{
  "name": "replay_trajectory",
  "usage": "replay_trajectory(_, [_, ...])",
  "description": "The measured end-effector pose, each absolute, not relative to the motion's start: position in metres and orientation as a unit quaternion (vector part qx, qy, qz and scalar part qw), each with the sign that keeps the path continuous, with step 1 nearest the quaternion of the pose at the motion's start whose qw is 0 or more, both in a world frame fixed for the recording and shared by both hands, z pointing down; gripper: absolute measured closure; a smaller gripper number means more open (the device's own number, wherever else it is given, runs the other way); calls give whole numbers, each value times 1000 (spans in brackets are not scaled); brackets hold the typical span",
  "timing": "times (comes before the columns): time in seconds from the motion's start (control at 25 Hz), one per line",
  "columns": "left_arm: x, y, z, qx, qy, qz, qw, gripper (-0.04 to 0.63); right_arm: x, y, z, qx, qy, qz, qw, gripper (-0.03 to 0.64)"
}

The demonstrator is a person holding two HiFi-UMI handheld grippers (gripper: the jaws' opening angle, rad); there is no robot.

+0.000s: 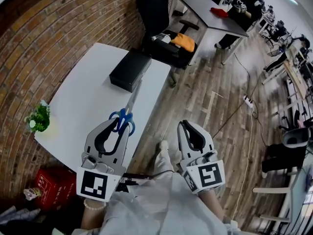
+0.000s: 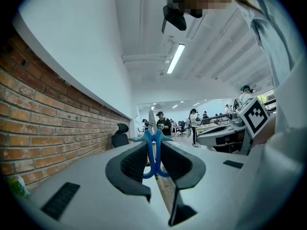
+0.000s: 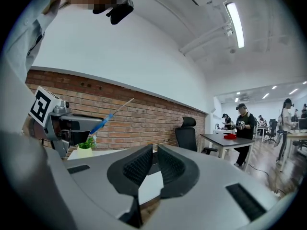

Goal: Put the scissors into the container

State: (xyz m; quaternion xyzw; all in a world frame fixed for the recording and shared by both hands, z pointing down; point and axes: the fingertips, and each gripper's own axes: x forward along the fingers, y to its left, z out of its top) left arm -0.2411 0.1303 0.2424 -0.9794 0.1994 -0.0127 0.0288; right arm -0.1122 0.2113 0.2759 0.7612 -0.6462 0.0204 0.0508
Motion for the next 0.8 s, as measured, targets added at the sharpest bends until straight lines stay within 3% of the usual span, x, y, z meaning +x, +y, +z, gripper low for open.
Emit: replay_trajectory(0.8, [-108, 23, 251, -961, 276, -33, 17, 491, 33, 86, 301, 697, -712, 42, 73, 558])
